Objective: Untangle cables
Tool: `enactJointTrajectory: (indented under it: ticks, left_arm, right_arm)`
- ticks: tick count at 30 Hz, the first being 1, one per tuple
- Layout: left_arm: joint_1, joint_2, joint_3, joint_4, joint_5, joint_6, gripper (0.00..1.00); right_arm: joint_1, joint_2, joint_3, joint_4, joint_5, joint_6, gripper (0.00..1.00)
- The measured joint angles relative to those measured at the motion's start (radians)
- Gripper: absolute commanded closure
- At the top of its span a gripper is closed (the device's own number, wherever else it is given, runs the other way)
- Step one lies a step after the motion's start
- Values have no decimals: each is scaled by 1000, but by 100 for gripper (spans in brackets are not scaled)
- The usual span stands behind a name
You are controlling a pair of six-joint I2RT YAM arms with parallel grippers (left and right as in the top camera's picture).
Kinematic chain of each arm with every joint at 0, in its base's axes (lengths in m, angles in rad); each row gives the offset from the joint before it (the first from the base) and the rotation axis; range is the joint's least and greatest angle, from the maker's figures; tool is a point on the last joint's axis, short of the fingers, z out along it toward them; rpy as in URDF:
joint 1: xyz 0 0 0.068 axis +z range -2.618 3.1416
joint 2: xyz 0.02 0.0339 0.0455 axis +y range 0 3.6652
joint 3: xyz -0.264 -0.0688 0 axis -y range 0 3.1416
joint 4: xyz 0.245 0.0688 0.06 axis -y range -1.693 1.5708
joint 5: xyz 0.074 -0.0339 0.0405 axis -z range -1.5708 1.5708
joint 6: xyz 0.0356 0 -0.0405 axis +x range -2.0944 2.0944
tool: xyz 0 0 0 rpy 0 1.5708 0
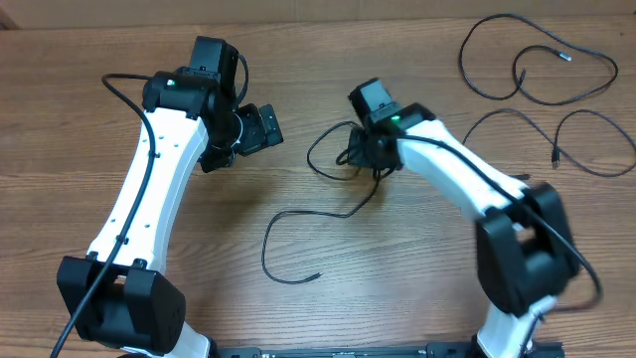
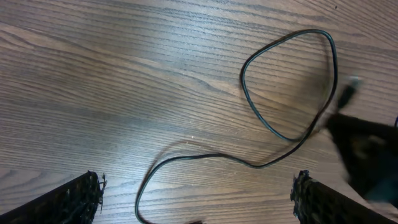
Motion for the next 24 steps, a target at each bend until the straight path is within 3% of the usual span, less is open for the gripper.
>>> enactJointTrajectory:
  ticks: [5,11,13,20,24]
  left_arm:
    - [0,0,0,0,0,0,0]
    - [0,0,0,0,0,0,0]
    - [0,0,0,0,0,0,0]
    - [0,0,0,2,0,0,0]
    - [0,0,0,14,0,0,1]
  right_arm:
    - [0,-138,31,-62,-39,-12,96]
    - [0,-166,35,-169,-98,-19,96]
    - [0,-166,35,-186,-91,-19,90]
    - [0,-159,35,-154,-59,-23,47]
    - [0,-142,36,-92,-56,-19,44]
